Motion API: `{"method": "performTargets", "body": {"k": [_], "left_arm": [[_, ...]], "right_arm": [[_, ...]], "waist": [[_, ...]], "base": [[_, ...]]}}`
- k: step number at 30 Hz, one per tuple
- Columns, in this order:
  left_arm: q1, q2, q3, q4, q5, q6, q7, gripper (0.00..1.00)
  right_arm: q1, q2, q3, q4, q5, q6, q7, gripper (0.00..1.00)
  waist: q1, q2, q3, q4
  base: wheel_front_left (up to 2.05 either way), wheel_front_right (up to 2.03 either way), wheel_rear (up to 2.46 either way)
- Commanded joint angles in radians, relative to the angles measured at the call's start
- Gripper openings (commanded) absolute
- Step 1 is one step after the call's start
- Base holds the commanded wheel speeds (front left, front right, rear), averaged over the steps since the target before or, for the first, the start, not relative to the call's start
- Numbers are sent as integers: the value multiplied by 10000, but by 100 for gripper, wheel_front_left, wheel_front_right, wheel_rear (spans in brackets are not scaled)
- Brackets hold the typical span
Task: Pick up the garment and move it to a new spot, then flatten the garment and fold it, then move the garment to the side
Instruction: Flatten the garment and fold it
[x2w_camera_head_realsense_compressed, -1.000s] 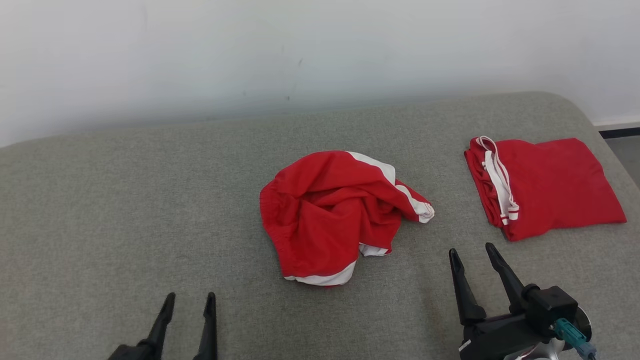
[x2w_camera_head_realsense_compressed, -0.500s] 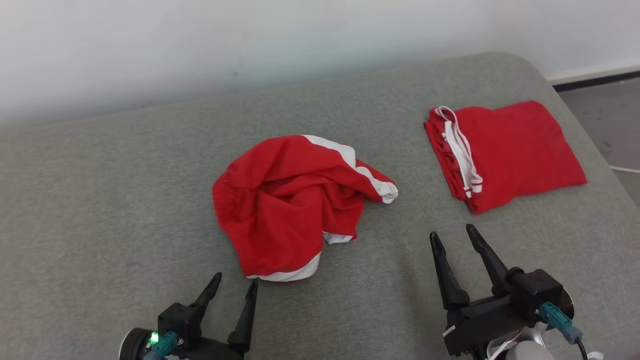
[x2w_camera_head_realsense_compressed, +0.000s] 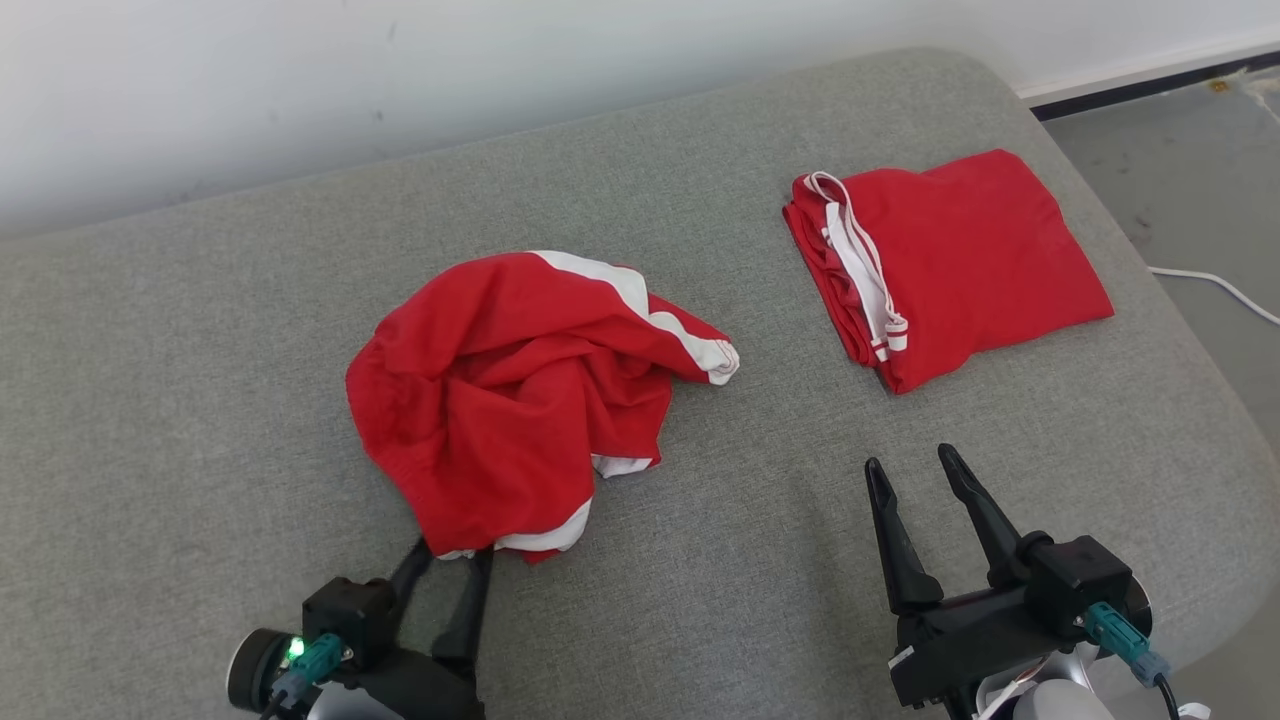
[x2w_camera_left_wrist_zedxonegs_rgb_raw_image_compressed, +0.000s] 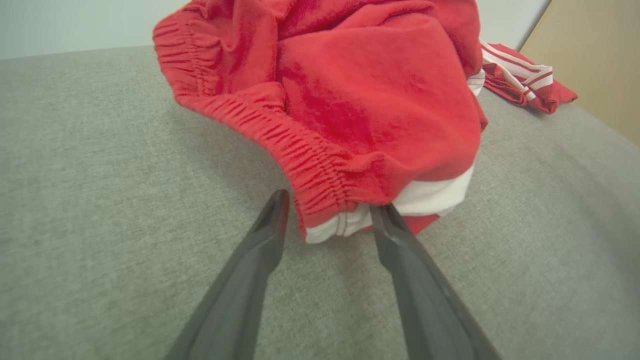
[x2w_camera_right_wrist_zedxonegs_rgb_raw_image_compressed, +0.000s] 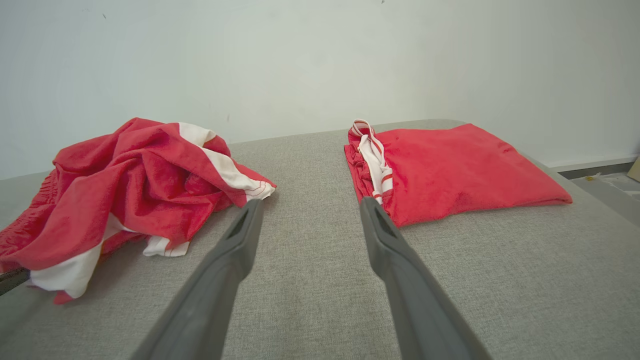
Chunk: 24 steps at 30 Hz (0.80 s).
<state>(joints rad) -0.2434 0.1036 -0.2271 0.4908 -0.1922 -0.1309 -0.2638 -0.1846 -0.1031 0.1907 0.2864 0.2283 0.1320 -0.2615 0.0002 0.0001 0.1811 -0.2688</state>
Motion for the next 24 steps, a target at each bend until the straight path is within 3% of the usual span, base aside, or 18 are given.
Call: {"method": "performTargets", "body": {"k": [1,14,24], "left_arm": [[-134,21,-65,-120,-224,19,-3,0],[-317,215,-1095,-2703,-1251,17,-3,0],[-1329,-191,-2077,-4522,-2791,16,49,0]], "right_arm": [[5,15,-16,-21,-41,-27,-45,100],[217,-94,-144,18,-72,-27,-45,100],[329,-53,-195,55,-48,-27,-45,100]], "waist": [[-2,-1,-28,21],[-2,-1,-367,347],[-2,-1,-738,558]], "base": [[0,0,0],[0,0,0],[0,0,0]]}}
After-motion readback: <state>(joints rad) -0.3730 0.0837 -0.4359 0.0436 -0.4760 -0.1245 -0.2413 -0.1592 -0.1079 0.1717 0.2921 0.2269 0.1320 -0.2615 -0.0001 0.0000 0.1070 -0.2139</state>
